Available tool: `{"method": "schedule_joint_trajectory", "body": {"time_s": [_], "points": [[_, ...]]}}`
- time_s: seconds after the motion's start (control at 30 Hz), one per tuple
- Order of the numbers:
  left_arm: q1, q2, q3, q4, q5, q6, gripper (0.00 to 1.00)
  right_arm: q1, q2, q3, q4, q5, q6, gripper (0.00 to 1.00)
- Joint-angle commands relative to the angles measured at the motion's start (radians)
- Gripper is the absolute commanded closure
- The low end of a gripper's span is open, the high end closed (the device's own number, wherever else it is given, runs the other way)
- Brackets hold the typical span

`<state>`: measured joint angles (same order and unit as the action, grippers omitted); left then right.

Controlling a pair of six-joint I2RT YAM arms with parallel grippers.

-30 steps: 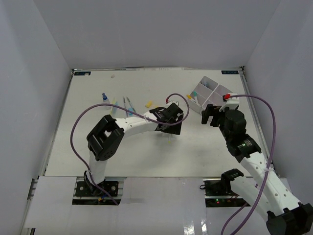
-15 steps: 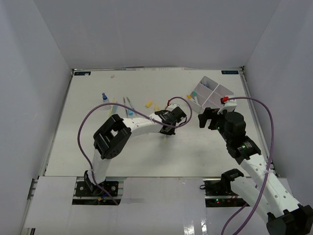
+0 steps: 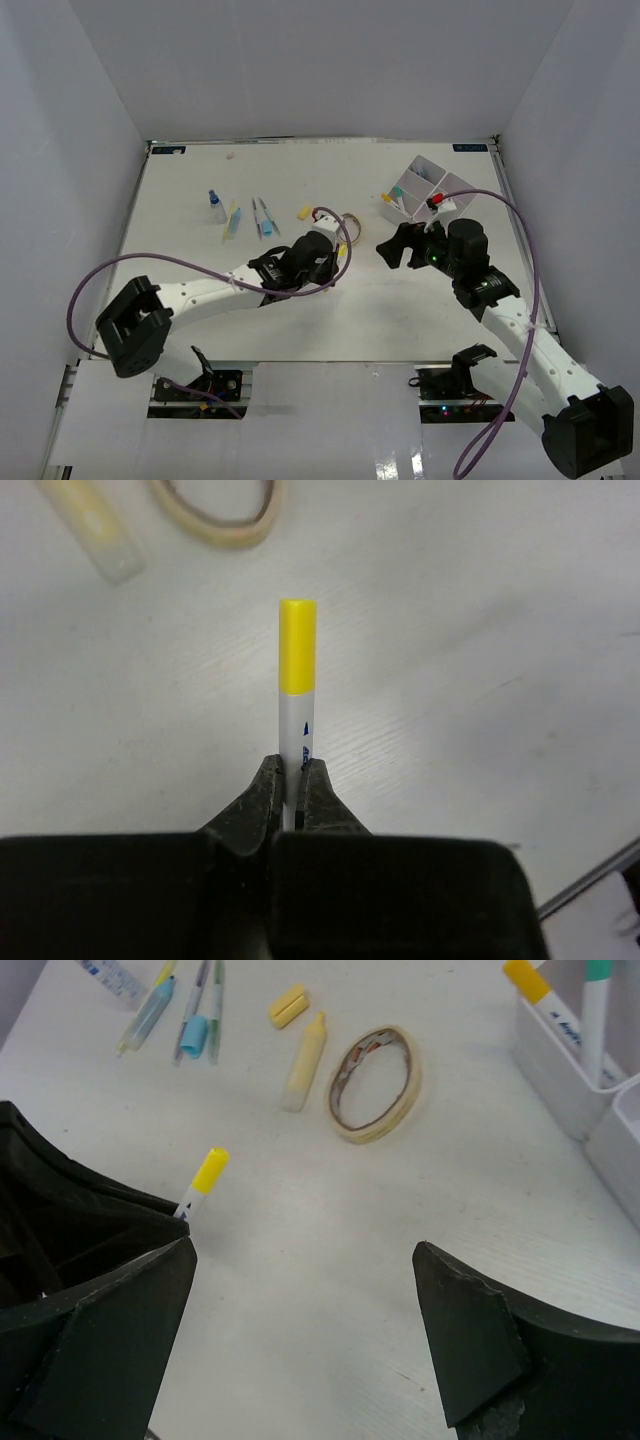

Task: Sort the stationery into containers
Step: Pick up the pen from the center of the board, then place the pen in the storage box.

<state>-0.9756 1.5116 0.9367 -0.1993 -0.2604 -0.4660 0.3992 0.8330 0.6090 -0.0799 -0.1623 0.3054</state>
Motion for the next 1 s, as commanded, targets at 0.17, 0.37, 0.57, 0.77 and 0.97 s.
{"method": "schedule_joint_trajectory", "body": {"time_s": [0.17,0.37,0.57,0.77,0.97], "points": [[-0.005,-0.201,-0.105,0.356,0.161,0.156,0.96,0.012,0.116,0.113,0.169,-0.25,0.127,0.04],[-0.005,-0.226,-0.108,0.422,0.184,0.182,0.95,0.043,0.19,0.149,0.255,-0.284,0.179,0.01],[-0.005,-0.228,-0.092,0.455,0.197,0.196,0.94,0.081,0.245,0.172,0.292,-0.292,0.198,0.15],[-0.005,-0.22,-0.084,0.459,0.182,0.198,0.93,0.086,0.265,0.169,0.301,-0.286,0.199,0.45],[0.001,-0.208,-0.084,0.42,0.122,0.173,0.71,0.086,0.279,0.176,0.278,-0.241,0.167,0.89]]}}
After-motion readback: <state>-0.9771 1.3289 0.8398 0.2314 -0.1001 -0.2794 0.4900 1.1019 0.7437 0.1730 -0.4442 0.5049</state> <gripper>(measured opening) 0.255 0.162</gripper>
